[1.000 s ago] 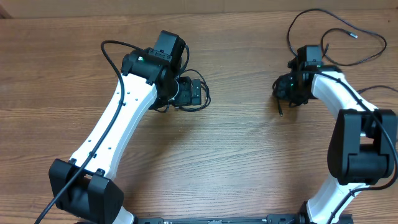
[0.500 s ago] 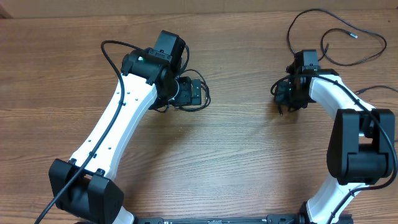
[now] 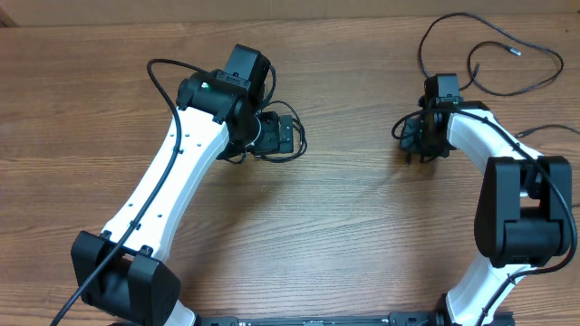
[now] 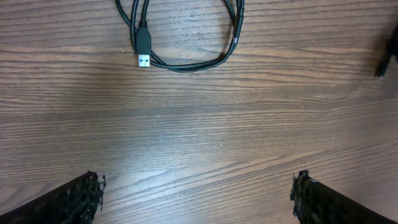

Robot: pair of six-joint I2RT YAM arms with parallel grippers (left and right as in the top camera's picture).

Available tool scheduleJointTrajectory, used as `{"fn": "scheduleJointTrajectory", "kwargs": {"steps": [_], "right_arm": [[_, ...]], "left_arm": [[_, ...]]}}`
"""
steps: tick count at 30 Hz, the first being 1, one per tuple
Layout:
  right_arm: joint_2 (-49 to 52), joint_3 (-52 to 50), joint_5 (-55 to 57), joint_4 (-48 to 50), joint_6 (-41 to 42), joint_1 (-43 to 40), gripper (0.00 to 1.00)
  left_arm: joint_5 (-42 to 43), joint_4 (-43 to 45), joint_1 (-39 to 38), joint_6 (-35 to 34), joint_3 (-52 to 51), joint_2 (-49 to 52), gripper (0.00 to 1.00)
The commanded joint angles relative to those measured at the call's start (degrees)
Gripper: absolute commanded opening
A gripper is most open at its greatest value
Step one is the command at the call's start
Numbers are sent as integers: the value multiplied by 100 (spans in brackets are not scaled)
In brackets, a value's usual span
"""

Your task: Untangle cables

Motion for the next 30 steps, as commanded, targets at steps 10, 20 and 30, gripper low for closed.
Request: {"fn": "scheduleJointTrajectory", "kwargs": {"steps": [10,20,30], "right_arm": [[70,1628,1126,-1143,92,0,4],[72,1633,1121,-1478,96,-61,17],[72,1633,376,-940,957,-1405,53]], "left_arm": [[46,-81,-13,-55,7,44,100],[44,-109,-13,-55,7,44,99],[42,-122,-13,-13,7,44,100]]}}
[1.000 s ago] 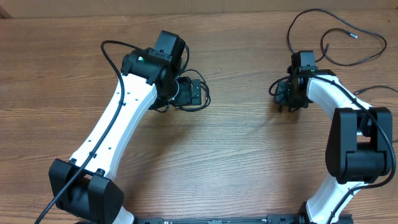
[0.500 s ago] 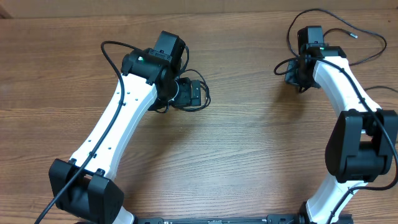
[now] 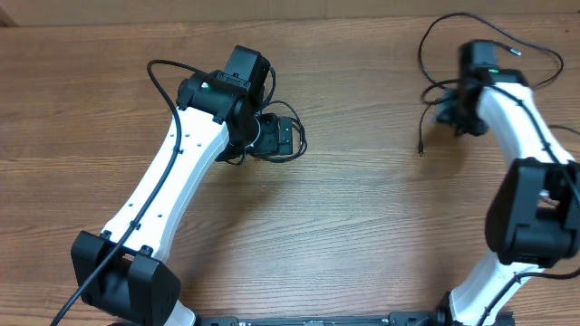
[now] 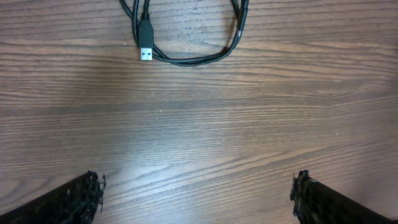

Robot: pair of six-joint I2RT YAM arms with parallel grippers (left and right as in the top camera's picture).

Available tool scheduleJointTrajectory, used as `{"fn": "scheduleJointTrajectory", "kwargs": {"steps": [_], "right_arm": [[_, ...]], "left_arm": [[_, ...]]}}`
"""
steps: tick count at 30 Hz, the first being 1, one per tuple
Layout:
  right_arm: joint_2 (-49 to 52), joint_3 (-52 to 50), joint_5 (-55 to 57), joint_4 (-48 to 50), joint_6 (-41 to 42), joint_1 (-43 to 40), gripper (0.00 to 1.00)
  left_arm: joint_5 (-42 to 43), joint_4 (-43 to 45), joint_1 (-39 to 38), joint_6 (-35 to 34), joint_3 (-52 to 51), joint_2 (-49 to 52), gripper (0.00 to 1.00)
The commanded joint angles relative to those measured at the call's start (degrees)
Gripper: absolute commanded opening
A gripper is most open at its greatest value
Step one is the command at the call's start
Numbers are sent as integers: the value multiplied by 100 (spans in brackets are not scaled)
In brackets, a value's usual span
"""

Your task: Untangle cables

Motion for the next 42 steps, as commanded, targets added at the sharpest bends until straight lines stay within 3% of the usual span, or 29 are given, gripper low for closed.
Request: {"fn": "scheduleJointTrajectory", "kwargs": {"steps": [1,3,11,32,42], "right_arm": [[28,79,-669,356,337,-844,56],[28,79,-793,527,343,-1200,61],[448,79,-780,1073,376,-2076,59],[1016,68,-549,2048,382,-2457,60],[1062,35,-527,2369,382,-2457,52]], "left_arm": [[42,-7,-13,-17,7,44,99],[42,2,-13,-17,7,44,99],[44,0,-13,-17,7,44,100],[46,-90,-13,-20,7,44,100],[46,-81,-13,-20,7,44,100]]}}
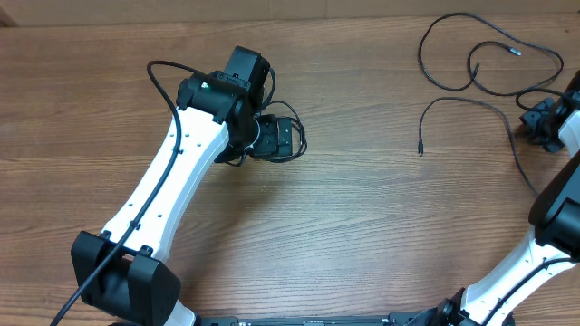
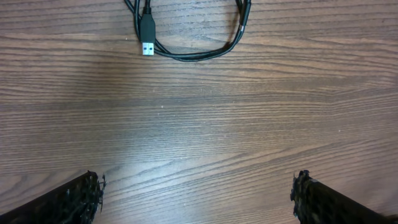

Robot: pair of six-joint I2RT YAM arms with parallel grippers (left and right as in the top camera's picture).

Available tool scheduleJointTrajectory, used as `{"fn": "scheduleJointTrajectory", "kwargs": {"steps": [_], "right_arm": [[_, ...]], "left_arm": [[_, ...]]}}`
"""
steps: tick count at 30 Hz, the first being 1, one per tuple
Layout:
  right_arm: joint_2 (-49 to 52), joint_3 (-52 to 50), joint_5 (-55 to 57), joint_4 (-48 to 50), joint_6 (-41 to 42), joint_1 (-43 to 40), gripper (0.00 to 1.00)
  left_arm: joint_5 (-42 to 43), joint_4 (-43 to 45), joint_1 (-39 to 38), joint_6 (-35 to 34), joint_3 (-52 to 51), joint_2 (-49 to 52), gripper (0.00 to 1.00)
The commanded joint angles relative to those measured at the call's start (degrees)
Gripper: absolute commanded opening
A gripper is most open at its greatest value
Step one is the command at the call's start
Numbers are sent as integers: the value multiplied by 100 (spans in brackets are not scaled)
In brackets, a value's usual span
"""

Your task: Untangle cables

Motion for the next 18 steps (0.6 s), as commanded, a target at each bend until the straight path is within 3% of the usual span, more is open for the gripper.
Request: {"fn": "scheduleJointTrajectory", "kwargs": {"steps": [1,9,18], "right_arm": [[52,35,52,48,26,-2,52],[315,4,-11,-72,24,0,50],[251,142,-13,-330,22,-15,14]], "left_arm": [[46,4,-13,-20,7,44,100],[46,4,-13,-20,7,44,99],[46,4,-13,-17,7,44,100]]}}
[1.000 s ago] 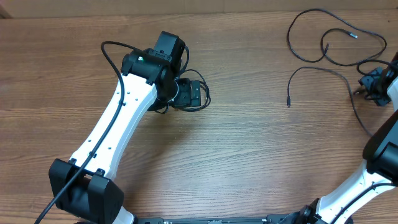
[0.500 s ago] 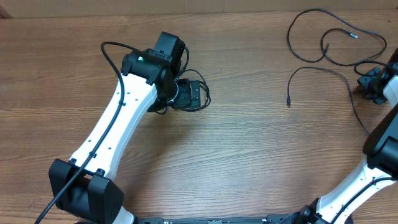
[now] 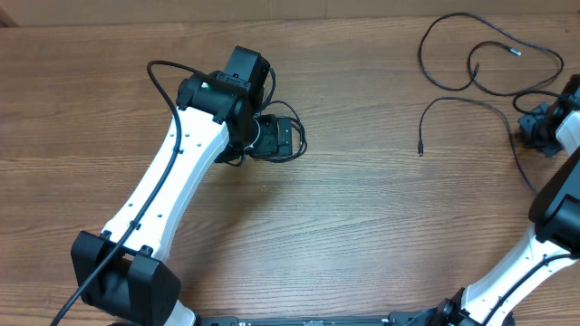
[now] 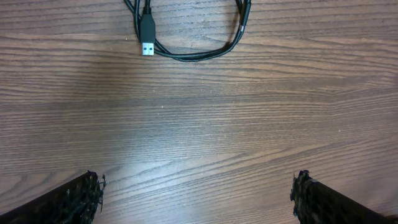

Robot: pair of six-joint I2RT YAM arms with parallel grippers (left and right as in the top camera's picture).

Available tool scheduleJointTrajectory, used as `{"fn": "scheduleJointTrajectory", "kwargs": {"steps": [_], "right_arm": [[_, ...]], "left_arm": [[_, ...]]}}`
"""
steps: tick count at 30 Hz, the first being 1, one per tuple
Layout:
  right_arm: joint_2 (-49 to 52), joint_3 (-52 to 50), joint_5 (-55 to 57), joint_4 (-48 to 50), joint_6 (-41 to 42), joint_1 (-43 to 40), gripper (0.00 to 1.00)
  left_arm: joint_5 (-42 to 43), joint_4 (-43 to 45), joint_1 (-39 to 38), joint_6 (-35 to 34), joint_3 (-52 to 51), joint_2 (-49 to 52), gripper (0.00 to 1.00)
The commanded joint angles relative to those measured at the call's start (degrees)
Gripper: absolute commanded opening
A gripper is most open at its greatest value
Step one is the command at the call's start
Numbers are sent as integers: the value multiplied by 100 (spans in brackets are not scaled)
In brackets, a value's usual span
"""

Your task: Untangle cables

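Note:
A black USB cable [image 4: 193, 56] lies looped on the wood table, its plug [image 4: 147, 36] pointing toward my left gripper [image 4: 199, 199], which stands open over bare wood, well short of the loop. From overhead the loop [image 3: 302, 136] curls around the left gripper [image 3: 279, 136]. A thin black cable [image 3: 471, 101] arcs from its free end [image 3: 420, 149] toward the right edge. A second thin cable [image 3: 544, 56] loops at the back right. My right gripper [image 3: 539, 127] sits at the right edge beside them; its jaws are not discernible.
The wood table [image 3: 362, 235] fills the view. The left arm [image 3: 172, 181] stretches across the left half. The right arm [image 3: 557, 208] stands along the right edge, over the thin cable's far part.
My right gripper has shifted very slightly left at the right edge. The cables and the left arm look unchanged.
My right gripper was first at mid-right on a bunched cable. Then it was farther back with a cable end hanging below it. Later it was at the right edge, the thin cable spread in an arc. The left gripper stayed open, backing slightly off the USB loop.

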Motion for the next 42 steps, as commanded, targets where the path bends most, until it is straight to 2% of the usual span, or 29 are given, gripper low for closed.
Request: {"fn": "scheduleJointTrajectory", "kwargs": {"steps": [1,7,13,21,24,27,29,37,42], "right_arm": [[-20,214,-20,-219,9,-22,11],[-662,627,-22,-459,9,-28,4],[-1488,678,-98,-581,9,-15,4],[-1862,673,-1902,-1751,-72,50,4],[-1862,658,-2277,-2155,-588,173,4],[-1862,651,-2194,-2413,-1480,409,4],[-1862,640,-1965,-2503,-1790,555,4],[-1862,352,-1707,-2793,-1871,1156,4],[-1858,-203,-1709,-2374,-1969,1515,4]], "left_arm": [[46,7,-13,-17,7,44,100],[46,4,-13,-17,7,44,100],[46,15,-13,-17,7,44,100],[46,42,-13,-17,7,44,100],[46,20,-13,-17,7,44,100],[46,17,-13,-17,7,44,100],[46,26,-13,-17,7,44,100],[48,26,-13,-17,7,44,100],[48,26,-13,-17,7,44,100]]}}
